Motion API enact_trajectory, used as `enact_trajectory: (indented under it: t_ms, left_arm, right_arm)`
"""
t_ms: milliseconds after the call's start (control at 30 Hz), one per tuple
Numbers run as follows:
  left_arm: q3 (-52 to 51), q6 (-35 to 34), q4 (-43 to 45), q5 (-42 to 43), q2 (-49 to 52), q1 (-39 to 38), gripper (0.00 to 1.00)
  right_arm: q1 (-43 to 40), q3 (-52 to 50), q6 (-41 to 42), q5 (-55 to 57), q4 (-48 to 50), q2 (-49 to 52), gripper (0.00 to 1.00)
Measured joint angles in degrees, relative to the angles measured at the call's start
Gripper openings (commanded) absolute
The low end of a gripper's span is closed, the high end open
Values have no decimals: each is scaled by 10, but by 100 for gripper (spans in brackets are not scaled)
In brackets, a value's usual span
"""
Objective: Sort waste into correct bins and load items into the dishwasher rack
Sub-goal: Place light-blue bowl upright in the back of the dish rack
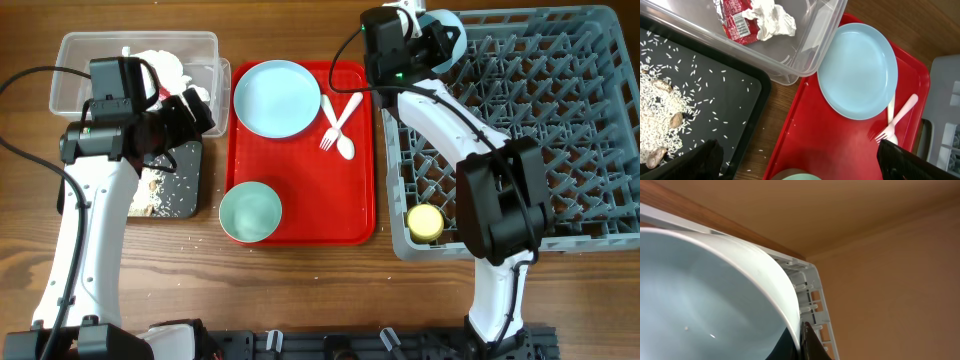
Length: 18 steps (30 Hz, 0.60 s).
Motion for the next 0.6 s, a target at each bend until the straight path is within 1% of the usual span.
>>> enact_trajectory:
  t_ms: [33,100,133,200,233,300,467,600]
  left_arm:
    - [0,0,0,0,0,0,100]
    - [0,0,0,0,0,0,100]
    - [0,0,0,0,0,0,100]
    - [0,0,0,0,0,0,100]
    - [0,0,0,0,0,0,100]
    - [0,0,0,0,0,0,100]
    - [0,0,0,0,0,0,100]
    - [0,0,0,0,0,0,100]
  right_arm:
    - [10,0,-4,0,-3,0,11]
    - [22,0,-10,2,-4,2,27]
    - [29,0,-14,1,-8,2,48]
    - [48,0,-25,2,-16,4,78]
    - [54,0,-30,2,-16,4,83]
    - [62,0,-37,2,-16,4,86]
    - [78,0,-39,-6,-16,4,90]
    - [92,0,-23,-45,-17,4,93]
